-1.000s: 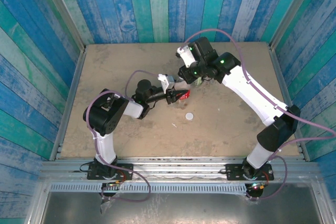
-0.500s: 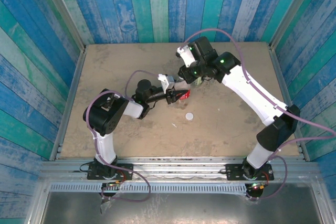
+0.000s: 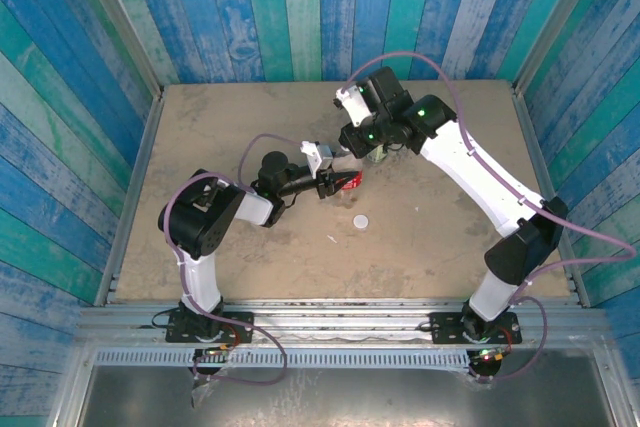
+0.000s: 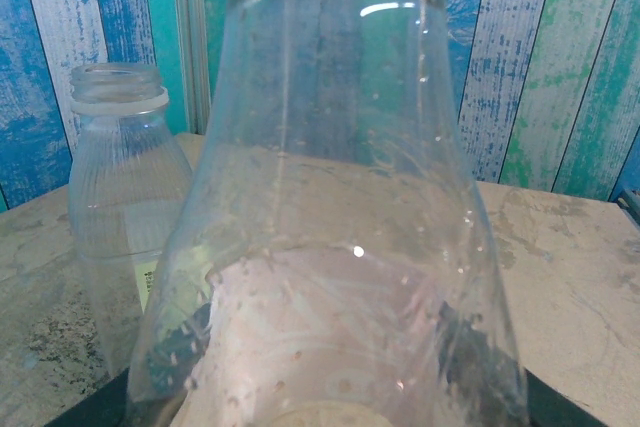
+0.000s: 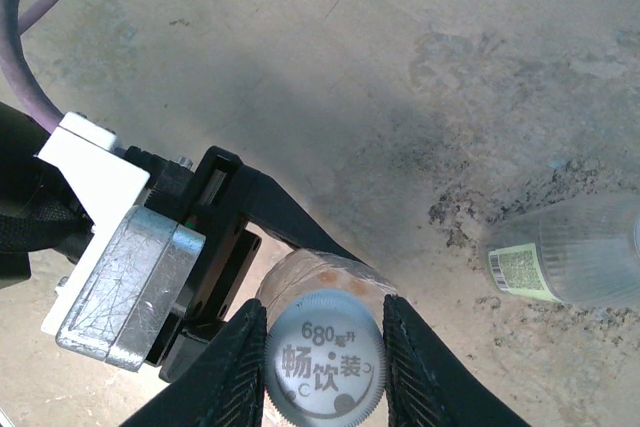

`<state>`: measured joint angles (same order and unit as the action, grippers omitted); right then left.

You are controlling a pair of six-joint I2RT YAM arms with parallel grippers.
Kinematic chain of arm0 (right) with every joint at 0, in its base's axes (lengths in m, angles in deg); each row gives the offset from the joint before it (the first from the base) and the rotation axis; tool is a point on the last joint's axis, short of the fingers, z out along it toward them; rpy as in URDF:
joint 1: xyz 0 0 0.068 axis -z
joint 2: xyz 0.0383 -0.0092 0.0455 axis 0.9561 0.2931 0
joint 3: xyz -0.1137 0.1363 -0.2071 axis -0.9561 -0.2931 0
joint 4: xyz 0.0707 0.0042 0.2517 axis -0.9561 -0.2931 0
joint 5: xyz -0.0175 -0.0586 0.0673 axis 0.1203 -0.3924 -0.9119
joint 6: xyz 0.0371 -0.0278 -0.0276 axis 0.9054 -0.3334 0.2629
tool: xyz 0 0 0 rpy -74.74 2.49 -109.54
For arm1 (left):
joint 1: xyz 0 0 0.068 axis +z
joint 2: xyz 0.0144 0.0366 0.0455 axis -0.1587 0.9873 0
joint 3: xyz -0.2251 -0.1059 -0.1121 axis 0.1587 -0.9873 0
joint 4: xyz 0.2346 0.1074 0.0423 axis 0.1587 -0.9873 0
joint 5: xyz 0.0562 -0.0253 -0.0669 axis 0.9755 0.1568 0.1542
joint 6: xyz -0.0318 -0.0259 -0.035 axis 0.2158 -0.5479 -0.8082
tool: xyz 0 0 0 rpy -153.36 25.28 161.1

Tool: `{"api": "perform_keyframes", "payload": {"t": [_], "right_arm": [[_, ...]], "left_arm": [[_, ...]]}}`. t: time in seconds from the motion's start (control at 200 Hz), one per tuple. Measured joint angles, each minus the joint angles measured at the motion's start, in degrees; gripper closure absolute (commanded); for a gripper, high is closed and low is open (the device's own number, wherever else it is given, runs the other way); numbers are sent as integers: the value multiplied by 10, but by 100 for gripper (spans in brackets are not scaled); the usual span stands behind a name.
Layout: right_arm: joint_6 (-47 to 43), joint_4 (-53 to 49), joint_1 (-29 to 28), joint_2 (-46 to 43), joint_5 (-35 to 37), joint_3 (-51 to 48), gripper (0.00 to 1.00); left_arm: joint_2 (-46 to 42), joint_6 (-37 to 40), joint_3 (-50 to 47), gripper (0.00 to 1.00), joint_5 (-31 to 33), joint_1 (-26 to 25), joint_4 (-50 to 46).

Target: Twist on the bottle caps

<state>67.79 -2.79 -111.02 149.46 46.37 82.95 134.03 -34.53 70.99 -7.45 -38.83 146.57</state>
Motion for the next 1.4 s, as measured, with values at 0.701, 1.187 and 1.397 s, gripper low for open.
{"api": "perform_keyframes", "payload": {"t": [0.701, 1.187, 1.397], "right_arm": [[3, -20, 1, 9, 8, 4, 35], [15, -19, 2, 2, -4, 21, 22], [32, -3, 16, -21, -13, 19, 38]], "left_arm": [[0, 2, 0, 52, -4, 0, 1], [1, 2, 0, 52, -7, 0, 3], [1, 2, 0, 52, -7, 0, 3]]}}
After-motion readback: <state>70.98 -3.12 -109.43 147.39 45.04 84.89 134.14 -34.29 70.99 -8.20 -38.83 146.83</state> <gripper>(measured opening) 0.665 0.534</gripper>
